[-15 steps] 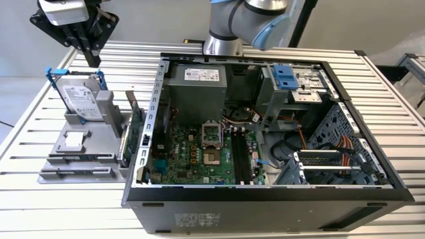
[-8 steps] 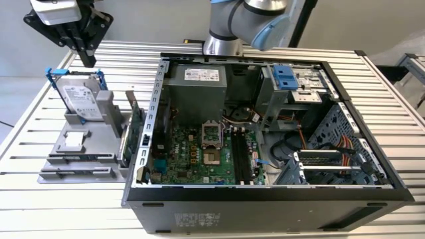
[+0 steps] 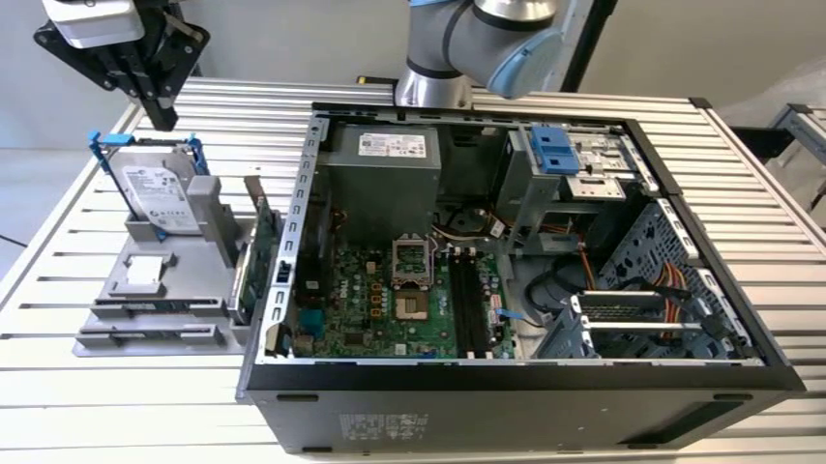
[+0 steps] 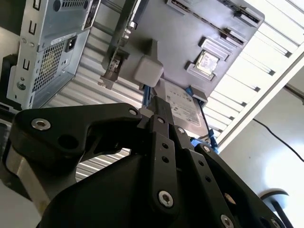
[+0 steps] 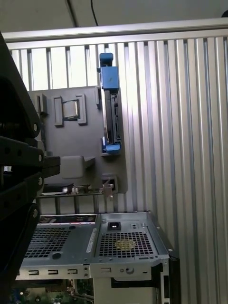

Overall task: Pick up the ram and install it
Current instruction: 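Reach for the ram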

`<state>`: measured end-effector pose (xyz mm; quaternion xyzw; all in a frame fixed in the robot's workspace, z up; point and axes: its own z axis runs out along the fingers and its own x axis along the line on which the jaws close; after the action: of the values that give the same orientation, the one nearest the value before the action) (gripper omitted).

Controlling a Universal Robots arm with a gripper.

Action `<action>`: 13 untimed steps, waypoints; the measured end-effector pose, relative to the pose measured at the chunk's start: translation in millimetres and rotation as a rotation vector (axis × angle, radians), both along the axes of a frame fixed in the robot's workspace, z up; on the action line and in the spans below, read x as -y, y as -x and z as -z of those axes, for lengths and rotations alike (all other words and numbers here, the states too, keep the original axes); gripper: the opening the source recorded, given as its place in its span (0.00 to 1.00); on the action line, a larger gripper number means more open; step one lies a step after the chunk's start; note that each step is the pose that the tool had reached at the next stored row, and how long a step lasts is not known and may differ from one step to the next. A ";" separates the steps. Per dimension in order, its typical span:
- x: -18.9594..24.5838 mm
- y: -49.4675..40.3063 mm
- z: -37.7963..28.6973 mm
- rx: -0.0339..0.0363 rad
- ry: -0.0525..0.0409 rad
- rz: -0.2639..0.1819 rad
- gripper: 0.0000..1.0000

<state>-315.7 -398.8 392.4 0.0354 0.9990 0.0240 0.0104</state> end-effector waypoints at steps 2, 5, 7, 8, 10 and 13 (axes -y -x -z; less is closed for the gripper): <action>0.0 2.2 0.0 0.0000 0.0000 0.000 0.00; 0.0 5.2 0.0 0.0000 0.0000 0.000 0.00; 0.0 7.3 0.1 0.0000 0.0000 0.000 0.00; 0.0 8.2 0.0 -0.0001 0.0000 0.000 0.00; 0.0 10.2 0.1 0.0000 0.0000 0.000 0.00; 0.0 13.4 0.1 0.0000 0.0000 0.000 0.00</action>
<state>-329.1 -398.8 392.3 0.0354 0.9990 0.0240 0.0104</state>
